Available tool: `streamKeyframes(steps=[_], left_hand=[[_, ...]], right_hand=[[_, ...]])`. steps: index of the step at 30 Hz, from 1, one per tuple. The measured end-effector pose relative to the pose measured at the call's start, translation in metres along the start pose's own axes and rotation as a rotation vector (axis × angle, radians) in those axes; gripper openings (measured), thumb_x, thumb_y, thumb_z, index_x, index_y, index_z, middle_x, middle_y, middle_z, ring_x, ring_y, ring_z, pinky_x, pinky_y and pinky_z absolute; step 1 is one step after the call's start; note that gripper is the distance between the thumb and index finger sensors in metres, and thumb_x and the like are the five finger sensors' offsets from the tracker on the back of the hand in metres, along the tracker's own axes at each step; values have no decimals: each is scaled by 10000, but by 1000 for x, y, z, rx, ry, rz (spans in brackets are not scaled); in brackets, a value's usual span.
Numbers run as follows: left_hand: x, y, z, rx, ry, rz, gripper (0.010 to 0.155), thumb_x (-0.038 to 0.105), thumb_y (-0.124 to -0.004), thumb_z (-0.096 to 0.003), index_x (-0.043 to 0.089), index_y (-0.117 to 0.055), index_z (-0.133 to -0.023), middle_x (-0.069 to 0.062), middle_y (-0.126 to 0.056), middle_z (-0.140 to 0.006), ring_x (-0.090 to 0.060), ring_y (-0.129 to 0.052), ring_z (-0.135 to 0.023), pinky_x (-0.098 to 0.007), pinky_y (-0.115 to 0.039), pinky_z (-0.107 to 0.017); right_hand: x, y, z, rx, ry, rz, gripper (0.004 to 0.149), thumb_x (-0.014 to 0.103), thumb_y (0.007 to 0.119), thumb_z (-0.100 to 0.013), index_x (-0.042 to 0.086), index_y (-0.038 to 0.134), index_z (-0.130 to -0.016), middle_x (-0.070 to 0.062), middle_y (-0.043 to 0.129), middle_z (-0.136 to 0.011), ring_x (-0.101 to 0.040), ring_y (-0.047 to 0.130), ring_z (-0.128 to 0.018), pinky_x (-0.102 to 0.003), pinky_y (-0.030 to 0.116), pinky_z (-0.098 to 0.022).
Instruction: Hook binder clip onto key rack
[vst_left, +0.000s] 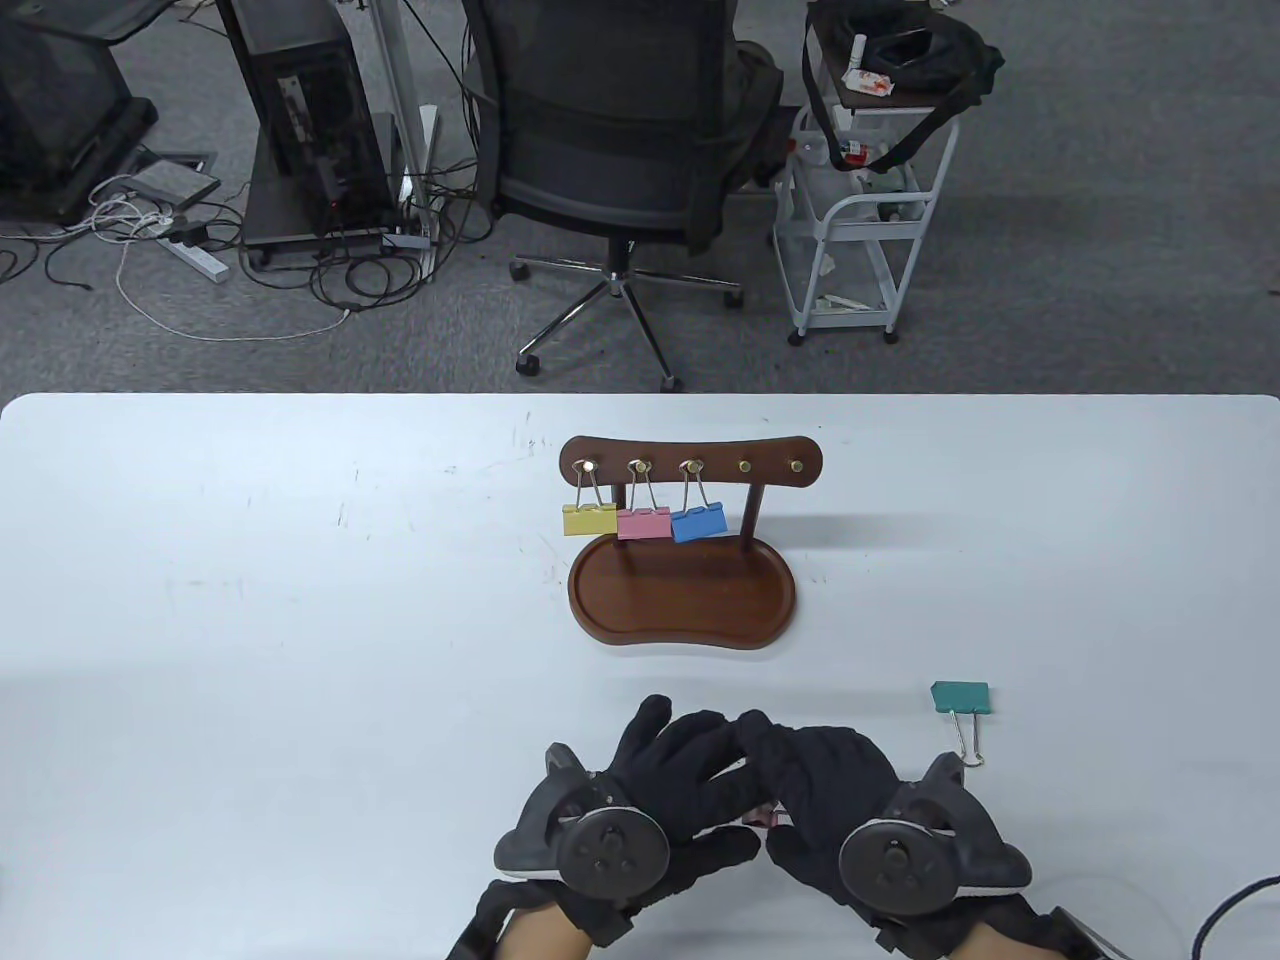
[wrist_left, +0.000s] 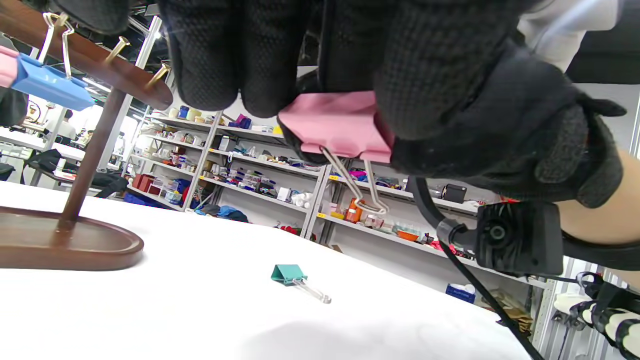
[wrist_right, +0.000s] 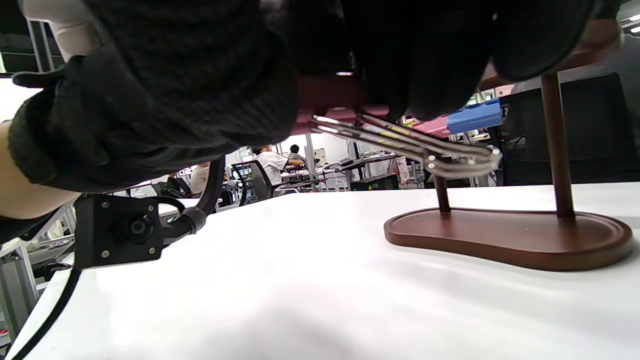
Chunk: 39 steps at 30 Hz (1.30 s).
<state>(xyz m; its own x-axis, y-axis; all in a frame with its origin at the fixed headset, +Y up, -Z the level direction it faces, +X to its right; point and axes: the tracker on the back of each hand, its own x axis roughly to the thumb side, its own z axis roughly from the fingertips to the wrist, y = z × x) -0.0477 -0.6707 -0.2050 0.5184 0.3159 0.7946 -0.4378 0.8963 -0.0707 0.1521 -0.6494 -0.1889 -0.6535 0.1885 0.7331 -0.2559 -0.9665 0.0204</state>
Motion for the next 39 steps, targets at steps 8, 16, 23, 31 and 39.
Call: streamKeyframes(steps=[8,16,23,31,39], left_hand=[[4,0,-1,24,-20,9,689,442,-978,-439,155,-824,-1047,-264,-850,-1050,-525,-863,-957,-827,-498,-708],[8,4,0,83,-32,-45,687,448,-986,-425,153,-850,-1030,-265,-888,-1010,-506,-918,-903,-820,-529,-703],[1,11,6,154,1,-24,686,449,-983,-427,129,-859,-1021,-259,-891,-1001,-504,-923,-889,-817,-535,-703],[-5,17,12,238,92,-71,688,457,-972,-435,126,-852,-1026,-257,-891,-998,-499,-925,-884,-820,-542,-698],[-7,21,14,286,114,-81,680,472,-960,-446,126,-851,-1021,-256,-890,-992,-499,-928,-874,-820,-544,-694]], right_hand=[[9,-3,3,-11,-19,52,1017,340,932,-445,31,266,-1149,-328,724,-1014,-556,785,-835,-728,624,-615],[9,-5,5,-54,-3,55,1003,343,927,-450,37,282,-1154,-316,720,-1026,-551,782,-843,-725,620,-618],[2,-14,7,-126,81,-1,988,393,908,-470,47,298,-1166,-324,681,-1068,-575,741,-882,-726,596,-631],[-24,-25,16,-236,312,1,922,507,792,-537,66,309,-1187,-386,554,-1140,-651,613,-961,-740,534,-651],[-48,-21,25,-295,530,-51,853,530,725,-572,37,403,-1190,-391,546,-1142,-657,588,-961,-737,524,-646]])
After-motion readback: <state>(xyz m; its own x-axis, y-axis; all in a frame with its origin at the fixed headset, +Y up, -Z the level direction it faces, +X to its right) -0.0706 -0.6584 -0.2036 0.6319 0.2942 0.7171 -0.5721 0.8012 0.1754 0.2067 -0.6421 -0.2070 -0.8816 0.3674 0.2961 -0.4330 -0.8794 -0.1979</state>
